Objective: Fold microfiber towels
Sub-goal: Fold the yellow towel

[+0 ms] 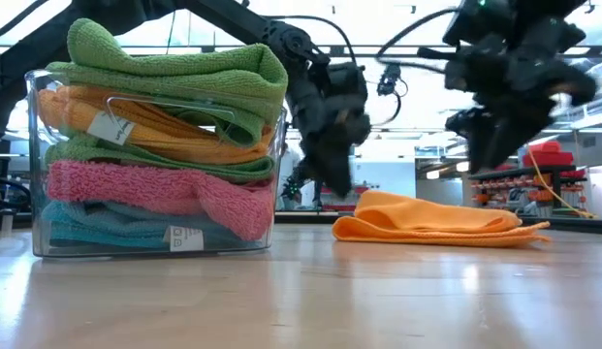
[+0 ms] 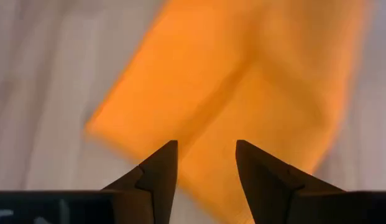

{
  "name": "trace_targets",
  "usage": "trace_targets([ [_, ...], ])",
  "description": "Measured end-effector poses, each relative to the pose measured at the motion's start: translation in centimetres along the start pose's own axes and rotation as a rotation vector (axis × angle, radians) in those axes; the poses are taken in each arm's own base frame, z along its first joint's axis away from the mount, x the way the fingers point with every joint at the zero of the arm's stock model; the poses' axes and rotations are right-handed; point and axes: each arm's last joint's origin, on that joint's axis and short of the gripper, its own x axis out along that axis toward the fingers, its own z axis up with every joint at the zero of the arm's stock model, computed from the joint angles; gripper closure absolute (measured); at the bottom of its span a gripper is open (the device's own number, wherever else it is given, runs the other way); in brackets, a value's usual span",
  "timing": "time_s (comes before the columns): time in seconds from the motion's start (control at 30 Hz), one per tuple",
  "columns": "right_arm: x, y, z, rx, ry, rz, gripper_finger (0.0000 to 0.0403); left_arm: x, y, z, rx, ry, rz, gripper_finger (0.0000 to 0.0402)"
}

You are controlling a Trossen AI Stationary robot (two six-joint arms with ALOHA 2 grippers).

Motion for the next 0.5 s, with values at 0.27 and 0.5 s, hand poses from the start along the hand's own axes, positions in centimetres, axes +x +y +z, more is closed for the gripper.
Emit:
trace_targets([
  [0.27, 2.2, -1.7, -1.5, 0.347, -0.111, -0.125, 0.0238, -0.1, -3.0, 1.9, 0.126, -0.210, -0.056, 0.0291],
  [0.5, 3.7, -1.9, -3.0, 0.487, -0.255, -0.149, 0.0245, 2.3, -5.1, 3.1, 0.234, -0.383, 0.124, 0.0247],
])
